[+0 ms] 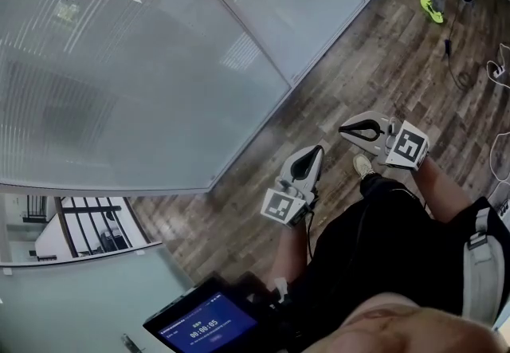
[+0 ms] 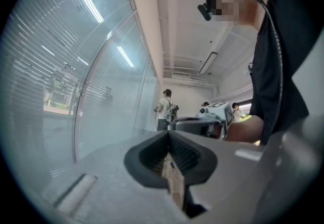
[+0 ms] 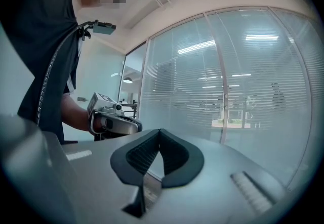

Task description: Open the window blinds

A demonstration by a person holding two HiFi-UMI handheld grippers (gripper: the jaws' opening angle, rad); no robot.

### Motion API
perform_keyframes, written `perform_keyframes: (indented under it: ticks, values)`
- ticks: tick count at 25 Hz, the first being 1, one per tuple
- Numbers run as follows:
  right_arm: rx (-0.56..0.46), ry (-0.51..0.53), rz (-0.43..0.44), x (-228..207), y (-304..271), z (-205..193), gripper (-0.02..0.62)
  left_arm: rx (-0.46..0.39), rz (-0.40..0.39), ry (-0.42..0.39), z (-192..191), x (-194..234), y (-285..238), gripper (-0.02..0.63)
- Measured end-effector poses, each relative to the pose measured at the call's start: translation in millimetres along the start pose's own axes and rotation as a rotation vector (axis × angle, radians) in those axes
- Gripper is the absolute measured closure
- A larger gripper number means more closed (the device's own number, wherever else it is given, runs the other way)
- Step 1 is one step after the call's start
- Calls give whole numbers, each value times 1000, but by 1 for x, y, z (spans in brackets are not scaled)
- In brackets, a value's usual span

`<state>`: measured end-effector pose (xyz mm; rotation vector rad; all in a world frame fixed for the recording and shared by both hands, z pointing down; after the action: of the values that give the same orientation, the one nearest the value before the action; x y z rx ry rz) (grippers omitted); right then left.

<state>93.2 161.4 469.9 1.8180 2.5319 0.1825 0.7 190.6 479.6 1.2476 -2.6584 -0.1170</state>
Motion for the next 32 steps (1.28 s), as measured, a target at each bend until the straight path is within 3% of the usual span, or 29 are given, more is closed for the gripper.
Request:
perform_keyframes:
  ticks: [15, 20, 32]
  values:
    - [-8, -21, 122, -100, -45, 7, 589, 9, 106, -21, 15, 75, -64, 604]
    - [-7, 32, 200, -119, -54, 9, 589, 1, 137, -37, 16, 85, -85, 604]
    - [-64, 6, 221, -169, -51, 7, 589, -20, 215, -64, 15, 114, -121, 604]
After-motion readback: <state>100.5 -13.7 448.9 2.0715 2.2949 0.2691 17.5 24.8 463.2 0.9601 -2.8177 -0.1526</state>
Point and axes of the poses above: the fingertips, and each gripper's own axes: y backward along the fingers, x to its left, z out of its top, the point moved 3 cm from there along y, backward along the fingers, and after that the axes turned 8 degrees about -x, right-handed, at the moved point
